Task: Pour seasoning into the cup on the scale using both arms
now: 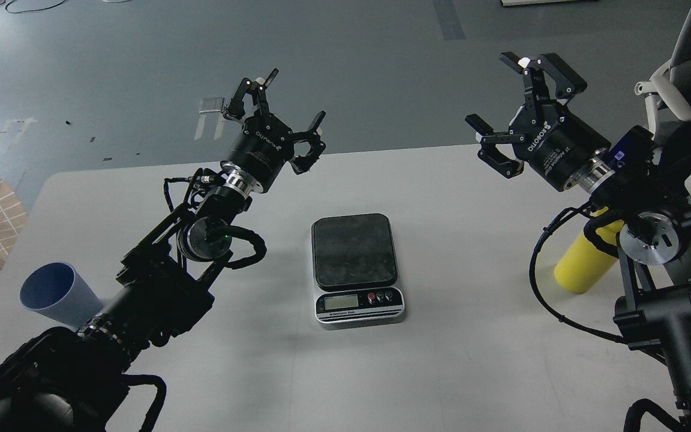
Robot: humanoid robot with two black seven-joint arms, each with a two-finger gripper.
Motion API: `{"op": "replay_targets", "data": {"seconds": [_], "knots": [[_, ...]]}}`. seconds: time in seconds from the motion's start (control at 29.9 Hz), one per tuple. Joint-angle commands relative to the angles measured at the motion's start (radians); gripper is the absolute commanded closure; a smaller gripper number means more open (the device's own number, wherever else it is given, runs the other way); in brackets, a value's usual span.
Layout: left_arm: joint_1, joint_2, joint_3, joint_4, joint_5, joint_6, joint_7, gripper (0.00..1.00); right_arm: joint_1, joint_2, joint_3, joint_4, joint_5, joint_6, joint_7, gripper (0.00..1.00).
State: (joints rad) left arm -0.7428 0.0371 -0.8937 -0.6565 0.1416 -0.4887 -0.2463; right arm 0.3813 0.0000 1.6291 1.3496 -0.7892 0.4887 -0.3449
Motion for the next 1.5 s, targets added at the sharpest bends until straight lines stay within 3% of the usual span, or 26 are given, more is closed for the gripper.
{"op": "replay_targets", "data": {"seconds": [0.0,1.47], "knots": [[0.0,0.001,-0.001,0.003,0.0,0.0,-0.001,0.0,-0.002,0.0,0.0,0.0,-0.004,0.0,0.0,0.0],[0.002,0.006,0.021,-0.006,0.012,0.0,-0.013,0.0,-0.022,0.0,0.006,0.006,0.007,0.0,0.0,0.0]]}}
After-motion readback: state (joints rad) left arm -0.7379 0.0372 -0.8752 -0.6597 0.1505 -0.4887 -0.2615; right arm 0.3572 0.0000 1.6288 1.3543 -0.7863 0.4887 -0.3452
